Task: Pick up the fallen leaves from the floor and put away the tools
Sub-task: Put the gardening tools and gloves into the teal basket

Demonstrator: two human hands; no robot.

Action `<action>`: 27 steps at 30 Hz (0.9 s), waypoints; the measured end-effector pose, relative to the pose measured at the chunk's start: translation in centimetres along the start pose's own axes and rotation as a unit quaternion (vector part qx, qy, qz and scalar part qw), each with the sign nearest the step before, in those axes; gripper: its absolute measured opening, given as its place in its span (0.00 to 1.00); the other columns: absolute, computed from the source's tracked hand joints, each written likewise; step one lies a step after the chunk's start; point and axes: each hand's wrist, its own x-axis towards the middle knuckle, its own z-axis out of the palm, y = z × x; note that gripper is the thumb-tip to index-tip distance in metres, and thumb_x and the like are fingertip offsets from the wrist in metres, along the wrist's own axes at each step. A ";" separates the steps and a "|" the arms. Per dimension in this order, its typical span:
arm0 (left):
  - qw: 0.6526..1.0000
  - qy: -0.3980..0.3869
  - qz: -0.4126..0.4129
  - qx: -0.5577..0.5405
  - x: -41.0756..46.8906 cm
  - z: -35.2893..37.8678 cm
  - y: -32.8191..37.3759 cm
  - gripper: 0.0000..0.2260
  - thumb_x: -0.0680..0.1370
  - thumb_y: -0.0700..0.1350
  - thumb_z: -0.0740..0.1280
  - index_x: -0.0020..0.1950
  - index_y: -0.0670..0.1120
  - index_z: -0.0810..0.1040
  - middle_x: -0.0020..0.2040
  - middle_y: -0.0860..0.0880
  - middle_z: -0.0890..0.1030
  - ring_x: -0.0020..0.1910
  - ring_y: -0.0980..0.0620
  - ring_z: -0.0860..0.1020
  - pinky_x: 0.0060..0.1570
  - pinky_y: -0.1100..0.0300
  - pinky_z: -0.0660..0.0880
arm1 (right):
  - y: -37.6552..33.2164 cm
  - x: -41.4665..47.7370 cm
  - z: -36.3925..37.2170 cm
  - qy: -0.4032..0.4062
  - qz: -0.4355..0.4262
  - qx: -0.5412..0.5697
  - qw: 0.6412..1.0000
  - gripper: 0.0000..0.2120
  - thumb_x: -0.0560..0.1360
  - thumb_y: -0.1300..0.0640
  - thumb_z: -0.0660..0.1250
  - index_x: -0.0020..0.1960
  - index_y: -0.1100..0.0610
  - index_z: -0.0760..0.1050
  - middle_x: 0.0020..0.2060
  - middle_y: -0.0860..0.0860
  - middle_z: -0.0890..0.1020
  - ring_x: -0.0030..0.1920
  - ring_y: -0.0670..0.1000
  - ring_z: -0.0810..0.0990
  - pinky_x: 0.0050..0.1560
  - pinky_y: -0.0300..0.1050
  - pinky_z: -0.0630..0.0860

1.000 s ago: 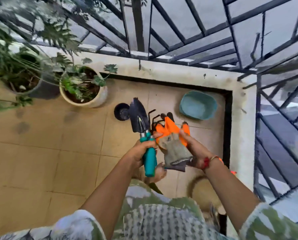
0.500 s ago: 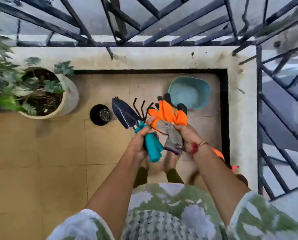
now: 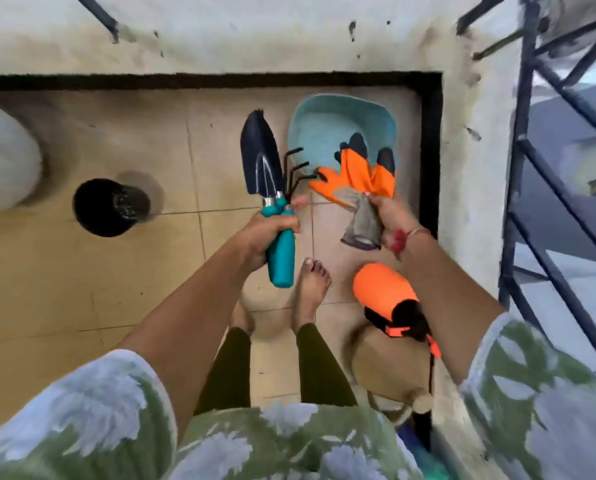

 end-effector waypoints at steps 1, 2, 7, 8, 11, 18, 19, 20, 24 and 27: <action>1.000 0.002 0.000 0.000 1.3 0.2 -0.3 0.27 0.63 0.34 0.64 0.62 0.46 0.75 0.55 0.55 0.79 0.37 0.59 0.75 0.36 0.70 0.71 | -0.8 1.3 -0.6 0.007 -0.004 -0.014 1.000 0.06 0.74 0.63 0.66 0.50 0.56 0.76 0.44 0.51 0.81 0.44 0.49 0.80 0.54 0.47 0.78; 1.000 0.007 0.001 0.004 2.3 0.1 -0.4 0.27 0.62 0.35 0.64 0.61 0.46 0.76 0.56 0.53 0.79 0.37 0.58 0.75 0.36 0.69 0.71 | -1.7 2.3 -1.0 0.014 -0.004 -0.030 0.999 0.06 0.76 0.65 0.63 0.46 0.56 0.74 0.42 0.49 0.79 0.41 0.47 0.79 0.49 0.44 0.78; 0.999 0.019 0.000 0.041 6.3 -0.6 -0.7 0.25 0.64 0.36 0.67 0.61 0.46 0.77 0.59 0.51 0.79 0.41 0.59 0.76 0.40 0.65 0.71 | -4.6 9.2 -1.6 0.018 0.002 -0.141 0.990 0.11 0.77 0.67 0.62 0.38 0.55 0.69 0.30 0.48 0.78 0.30 0.44 0.77 0.40 0.43 0.77; 0.999 0.012 0.004 0.049 6.8 -0.6 -0.6 0.24 0.65 0.34 0.65 0.60 0.48 0.77 0.61 0.52 0.79 0.41 0.61 0.76 0.40 0.66 0.71 | -5.3 9.9 -1.2 0.002 0.008 -0.162 0.987 0.10 0.77 0.66 0.63 0.38 0.55 0.70 0.27 0.46 0.79 0.26 0.42 0.77 0.36 0.41 0.77; 0.997 0.003 0.007 0.071 7.9 -0.7 -0.6 0.26 0.60 0.36 0.64 0.57 0.50 0.79 0.62 0.53 0.79 0.42 0.59 0.75 0.39 0.65 0.71 | -6.4 12.1 -1.0 -0.057 -0.013 -0.202 0.978 0.06 0.76 0.63 0.65 0.42 0.55 0.73 0.34 0.48 0.81 0.31 0.44 0.79 0.42 0.42 0.78; 0.997 -0.001 0.015 0.078 9.3 -0.8 -0.9 0.25 0.66 0.31 0.63 0.60 0.48 0.78 0.61 0.53 0.80 0.38 0.64 0.77 0.39 0.67 0.71 | -7.3 14.1 -1.2 -0.113 -0.068 -0.405 0.905 0.10 0.75 0.61 0.68 0.55 0.58 0.75 0.49 0.53 0.80 0.45 0.49 0.80 0.50 0.43 0.76; 0.997 0.001 0.016 0.080 9.4 -0.8 -1.0 0.25 0.66 0.30 0.63 0.60 0.48 0.78 0.61 0.53 0.80 0.39 0.65 0.77 0.39 0.67 0.71 | -7.3 14.6 -1.6 -0.104 -0.082 -0.497 0.857 0.16 0.74 0.59 0.69 0.60 0.59 0.73 0.54 0.55 0.78 0.51 0.53 0.78 0.52 0.44 0.73; 0.996 0.004 0.014 0.083 9.5 -0.8 -1.0 0.24 0.68 0.29 0.62 0.61 0.47 0.77 0.61 0.53 0.80 0.38 0.65 0.77 0.39 0.67 0.70 | -7.2 14.8 -2.0 -0.077 -0.104 -0.557 0.820 0.21 0.73 0.59 0.70 0.63 0.60 0.71 0.57 0.58 0.77 0.55 0.57 0.77 0.54 0.46 0.72; 0.997 0.019 0.006 0.080 9.8 -0.7 -1.0 0.24 0.71 0.26 0.60 0.60 0.47 0.77 0.60 0.53 0.80 0.45 0.60 0.77 0.42 0.64 0.70 | -6.5 15.5 -2.9 -0.003 -0.173 -0.555 0.813 0.29 0.72 0.61 0.69 0.70 0.58 0.63 0.62 0.62 0.74 0.62 0.61 0.73 0.61 0.47 0.68; 0.997 0.010 0.007 0.075 9.8 -0.6 -1.4 0.23 0.70 0.28 0.61 0.59 0.48 0.78 0.60 0.54 0.80 0.46 0.59 0.76 0.42 0.64 0.70 | -6.5 15.7 -2.9 -0.001 -0.198 -0.519 0.831 0.28 0.74 0.64 0.64 0.72 0.54 0.61 0.62 0.62 0.75 0.62 0.61 0.74 0.62 0.47 0.68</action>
